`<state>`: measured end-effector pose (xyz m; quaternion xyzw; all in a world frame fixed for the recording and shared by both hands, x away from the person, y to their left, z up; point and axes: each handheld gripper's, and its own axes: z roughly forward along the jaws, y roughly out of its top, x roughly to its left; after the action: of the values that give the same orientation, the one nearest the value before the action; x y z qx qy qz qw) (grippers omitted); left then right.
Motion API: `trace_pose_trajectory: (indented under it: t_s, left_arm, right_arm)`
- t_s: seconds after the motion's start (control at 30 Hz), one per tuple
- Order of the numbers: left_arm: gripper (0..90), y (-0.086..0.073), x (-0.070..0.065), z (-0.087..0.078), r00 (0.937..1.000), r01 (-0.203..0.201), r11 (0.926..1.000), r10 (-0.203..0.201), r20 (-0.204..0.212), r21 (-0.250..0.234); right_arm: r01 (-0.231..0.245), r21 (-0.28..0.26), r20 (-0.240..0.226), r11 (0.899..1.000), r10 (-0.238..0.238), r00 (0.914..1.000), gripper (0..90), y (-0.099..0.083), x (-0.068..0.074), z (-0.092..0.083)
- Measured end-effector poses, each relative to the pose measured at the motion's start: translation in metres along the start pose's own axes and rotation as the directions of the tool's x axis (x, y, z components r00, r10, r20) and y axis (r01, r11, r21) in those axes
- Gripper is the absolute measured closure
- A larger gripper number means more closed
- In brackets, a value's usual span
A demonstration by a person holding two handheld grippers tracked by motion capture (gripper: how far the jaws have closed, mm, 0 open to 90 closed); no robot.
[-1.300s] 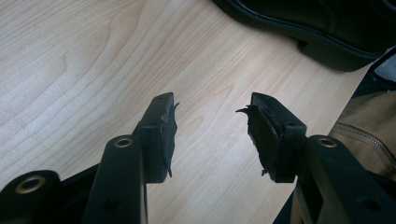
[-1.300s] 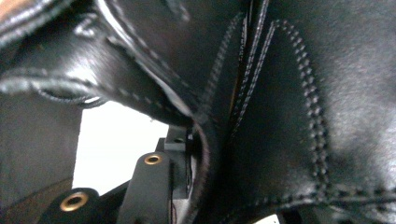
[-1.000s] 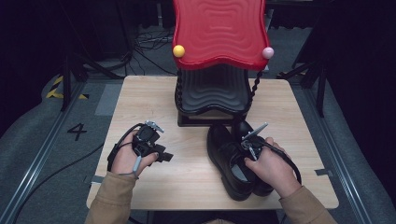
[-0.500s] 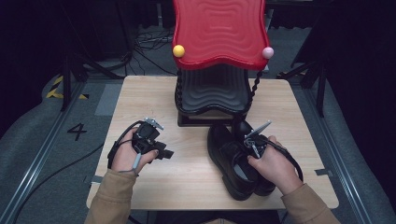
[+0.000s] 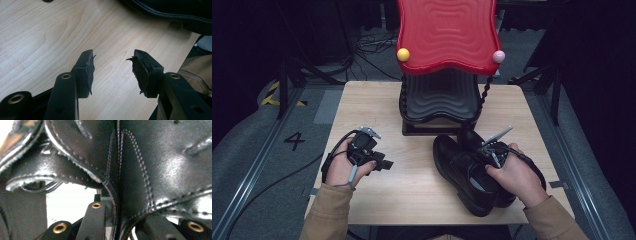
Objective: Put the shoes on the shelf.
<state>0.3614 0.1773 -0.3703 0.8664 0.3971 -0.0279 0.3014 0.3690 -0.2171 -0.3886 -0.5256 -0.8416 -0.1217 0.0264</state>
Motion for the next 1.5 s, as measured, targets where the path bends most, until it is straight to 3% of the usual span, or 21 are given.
trace_pose_trajectory:
  t_s: [0.3,0.5,0.83,1.0,1.5]
  left_arm:
    - [52.3,-0.004,0.001,-0.004,0.9999,0.013,0.9999,-0.013,-0.008,-0.008]
    - [52.2,-0.005,0.002,-0.005,0.9998,0.016,0.9998,-0.016,-0.01,-0.011]
    - [52.2,-0.006,0.003,-0.006,0.9998,0.016,0.9998,-0.016,-0.008,-0.014]
    - [52.4,-0.006,0.002,-0.006,0.9998,0.019,0.9997,-0.019,-0.007,-0.018]
    - [52.5,-0.007,0.005,-0.008,0.9996,0.028,0.9992,-0.028,-0.006,-0.029]
  right_arm:
    - [0.047,0.006,-0.031,0.999,-0.047,0.9984,82.1,-0.002,0.008,-0.034]
    - [0.088,0.005,-0.006,0.996,-0.088,0.9961,82.1,-0.003,0.012,-0.043]
    - [0.115,0.0,-0.035,0.993,-0.115,0.9927,82.2,0.001,0.015,-0.067]
    - [0.156,0.019,-0.005,0.988,-0.156,0.9878,82.1,0.006,0.018,-0.083]
    - [0.179,-0.007,0.004,0.984,-0.179,0.9838,82.4,0.009,0.025,-0.128]
